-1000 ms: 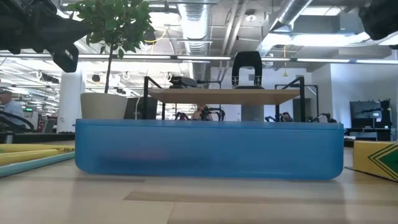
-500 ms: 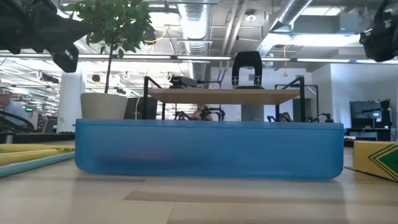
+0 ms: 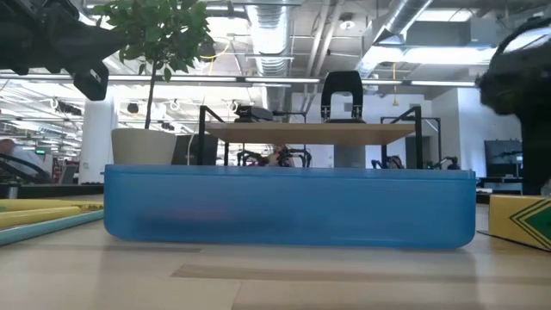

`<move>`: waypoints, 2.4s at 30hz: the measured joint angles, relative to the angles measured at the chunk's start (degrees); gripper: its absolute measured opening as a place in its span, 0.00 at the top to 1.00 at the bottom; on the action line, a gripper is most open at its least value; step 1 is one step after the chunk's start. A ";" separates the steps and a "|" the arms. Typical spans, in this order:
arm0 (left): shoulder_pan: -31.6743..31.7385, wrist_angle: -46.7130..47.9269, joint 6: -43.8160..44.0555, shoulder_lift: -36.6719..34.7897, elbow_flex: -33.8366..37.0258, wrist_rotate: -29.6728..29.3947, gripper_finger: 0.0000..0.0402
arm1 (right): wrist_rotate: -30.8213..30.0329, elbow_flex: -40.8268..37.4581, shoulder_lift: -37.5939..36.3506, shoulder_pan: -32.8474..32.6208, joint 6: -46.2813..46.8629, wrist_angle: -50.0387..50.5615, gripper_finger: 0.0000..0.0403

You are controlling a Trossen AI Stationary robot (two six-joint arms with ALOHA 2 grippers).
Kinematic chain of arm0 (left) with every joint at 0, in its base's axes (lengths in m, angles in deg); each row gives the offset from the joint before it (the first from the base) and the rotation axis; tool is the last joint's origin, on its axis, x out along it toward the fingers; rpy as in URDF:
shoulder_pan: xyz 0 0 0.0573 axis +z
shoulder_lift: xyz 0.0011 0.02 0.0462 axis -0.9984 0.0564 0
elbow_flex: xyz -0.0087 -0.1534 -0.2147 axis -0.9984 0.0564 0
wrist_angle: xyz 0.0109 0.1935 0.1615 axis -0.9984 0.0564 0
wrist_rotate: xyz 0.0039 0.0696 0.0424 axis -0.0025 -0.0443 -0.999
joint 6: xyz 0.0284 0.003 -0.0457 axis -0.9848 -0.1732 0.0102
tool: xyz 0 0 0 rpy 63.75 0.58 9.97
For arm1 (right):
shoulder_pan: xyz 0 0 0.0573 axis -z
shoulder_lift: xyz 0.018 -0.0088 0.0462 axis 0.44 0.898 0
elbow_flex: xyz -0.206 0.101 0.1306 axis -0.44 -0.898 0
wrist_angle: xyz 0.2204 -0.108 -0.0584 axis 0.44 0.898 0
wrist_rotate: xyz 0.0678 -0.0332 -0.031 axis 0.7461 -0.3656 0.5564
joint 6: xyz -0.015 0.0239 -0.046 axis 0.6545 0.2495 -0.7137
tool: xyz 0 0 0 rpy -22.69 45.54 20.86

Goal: Pack school essentials
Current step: Put the orange pencil into the supply box

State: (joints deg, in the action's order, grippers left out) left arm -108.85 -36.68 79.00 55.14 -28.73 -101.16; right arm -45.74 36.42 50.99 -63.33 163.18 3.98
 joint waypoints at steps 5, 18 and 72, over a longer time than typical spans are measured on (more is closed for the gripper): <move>0.00 0.02 0.02 0.00 -0.01 0.00 1.00 | 5.64 0.12 4.87 3.42 -3.10 -2.09 0.41; 0.00 0.02 0.02 0.01 0.00 0.02 1.00 | 8.20 3.15 7.70 3.69 -4.77 2.25 0.59; -0.01 0.08 0.31 0.01 0.01 0.00 1.00 | 7.64 19.47 10.57 -9.47 -11.74 14.11 0.57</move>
State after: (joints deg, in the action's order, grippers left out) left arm -108.86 -36.60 79.30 55.15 -28.73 -101.16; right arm -38.10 55.89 61.56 -72.80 151.44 18.10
